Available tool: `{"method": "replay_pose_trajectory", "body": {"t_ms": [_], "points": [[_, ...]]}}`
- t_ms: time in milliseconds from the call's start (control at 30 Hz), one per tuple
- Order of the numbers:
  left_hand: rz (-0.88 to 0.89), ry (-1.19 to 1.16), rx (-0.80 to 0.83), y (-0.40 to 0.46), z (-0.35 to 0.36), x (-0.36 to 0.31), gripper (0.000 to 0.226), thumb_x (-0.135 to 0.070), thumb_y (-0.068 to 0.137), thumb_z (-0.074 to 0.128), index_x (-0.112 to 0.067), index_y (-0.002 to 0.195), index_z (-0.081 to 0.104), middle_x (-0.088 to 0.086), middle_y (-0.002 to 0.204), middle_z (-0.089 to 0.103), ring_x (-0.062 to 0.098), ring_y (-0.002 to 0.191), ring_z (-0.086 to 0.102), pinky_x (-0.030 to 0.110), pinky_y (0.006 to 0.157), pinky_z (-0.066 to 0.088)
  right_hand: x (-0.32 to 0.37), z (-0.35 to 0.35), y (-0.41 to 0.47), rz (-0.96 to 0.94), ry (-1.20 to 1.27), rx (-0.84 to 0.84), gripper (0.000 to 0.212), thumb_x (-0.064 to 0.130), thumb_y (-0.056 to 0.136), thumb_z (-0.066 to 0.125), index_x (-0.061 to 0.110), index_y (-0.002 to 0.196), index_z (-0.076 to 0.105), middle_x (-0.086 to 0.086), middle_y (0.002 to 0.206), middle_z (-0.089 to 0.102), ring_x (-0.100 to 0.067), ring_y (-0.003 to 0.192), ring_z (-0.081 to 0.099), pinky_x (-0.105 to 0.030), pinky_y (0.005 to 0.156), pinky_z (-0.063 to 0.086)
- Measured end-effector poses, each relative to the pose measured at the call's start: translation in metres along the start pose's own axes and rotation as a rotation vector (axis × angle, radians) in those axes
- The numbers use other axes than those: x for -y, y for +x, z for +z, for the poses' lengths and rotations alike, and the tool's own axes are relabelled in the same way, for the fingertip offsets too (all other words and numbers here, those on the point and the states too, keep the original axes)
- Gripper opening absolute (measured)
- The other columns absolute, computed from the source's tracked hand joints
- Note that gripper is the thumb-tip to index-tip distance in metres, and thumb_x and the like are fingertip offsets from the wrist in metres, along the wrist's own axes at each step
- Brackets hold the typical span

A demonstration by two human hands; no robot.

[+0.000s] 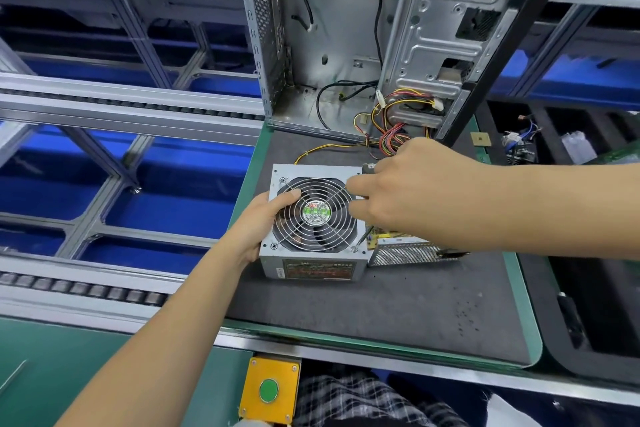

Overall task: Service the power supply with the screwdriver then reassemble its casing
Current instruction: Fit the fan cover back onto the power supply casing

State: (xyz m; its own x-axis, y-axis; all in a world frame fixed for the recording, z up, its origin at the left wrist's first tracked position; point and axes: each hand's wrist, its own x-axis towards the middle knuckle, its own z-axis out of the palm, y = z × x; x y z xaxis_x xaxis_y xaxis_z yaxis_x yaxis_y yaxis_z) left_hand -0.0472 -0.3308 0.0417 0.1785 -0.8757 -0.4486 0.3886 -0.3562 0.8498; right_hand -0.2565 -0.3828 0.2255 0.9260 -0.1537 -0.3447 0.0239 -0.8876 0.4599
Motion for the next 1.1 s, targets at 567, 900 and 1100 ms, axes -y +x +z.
{"method": "replay_pose_trajectory", "body": {"t_ms": [567, 900, 1100], "points": [[0.020, -0.020, 0.015, -0.001, 0.001, 0.001, 0.019, -0.024, 0.095, 0.059, -0.011, 0.108, 0.066, 0.010, 0.096, 0.076, 0.021, 0.081, 0.074, 0.028, 0.063, 0.058, -0.018, -0.020, 0.023, -0.008, -0.133, 0.137, 0.032, 0.017, 0.088, 0.051, 0.015, 0.066, 0.027, -0.001, 0.066, 0.029, -0.020, 0.055, 0.037, -0.024, 0.044, 0.018], [0.011, -0.023, 0.012, -0.002, 0.002, 0.000, 0.020, -0.024, 0.095, 0.060, -0.010, 0.108, 0.065, 0.010, 0.095, 0.076, 0.022, 0.079, 0.074, 0.029, 0.061, 0.058, -0.008, -0.012, 0.019, -0.002, -0.080, 0.226, 0.028, 0.020, 0.087, 0.053, 0.013, 0.109, 0.038, -0.003, 0.075, 0.039, -0.016, 0.042, 0.025, -0.024, 0.038, 0.016], [0.005, -0.020, 0.004, -0.001, 0.000, 0.001, 0.021, -0.025, 0.095, 0.061, -0.010, 0.108, 0.065, 0.011, 0.095, 0.076, 0.022, 0.079, 0.074, 0.029, 0.061, 0.058, -0.006, -0.010, 0.010, 0.046, -0.144, 0.198, 0.016, 0.009, 0.081, 0.051, 0.017, 0.093, 0.044, -0.003, 0.073, 0.036, -0.016, 0.043, 0.023, -0.024, 0.040, 0.012]]}}
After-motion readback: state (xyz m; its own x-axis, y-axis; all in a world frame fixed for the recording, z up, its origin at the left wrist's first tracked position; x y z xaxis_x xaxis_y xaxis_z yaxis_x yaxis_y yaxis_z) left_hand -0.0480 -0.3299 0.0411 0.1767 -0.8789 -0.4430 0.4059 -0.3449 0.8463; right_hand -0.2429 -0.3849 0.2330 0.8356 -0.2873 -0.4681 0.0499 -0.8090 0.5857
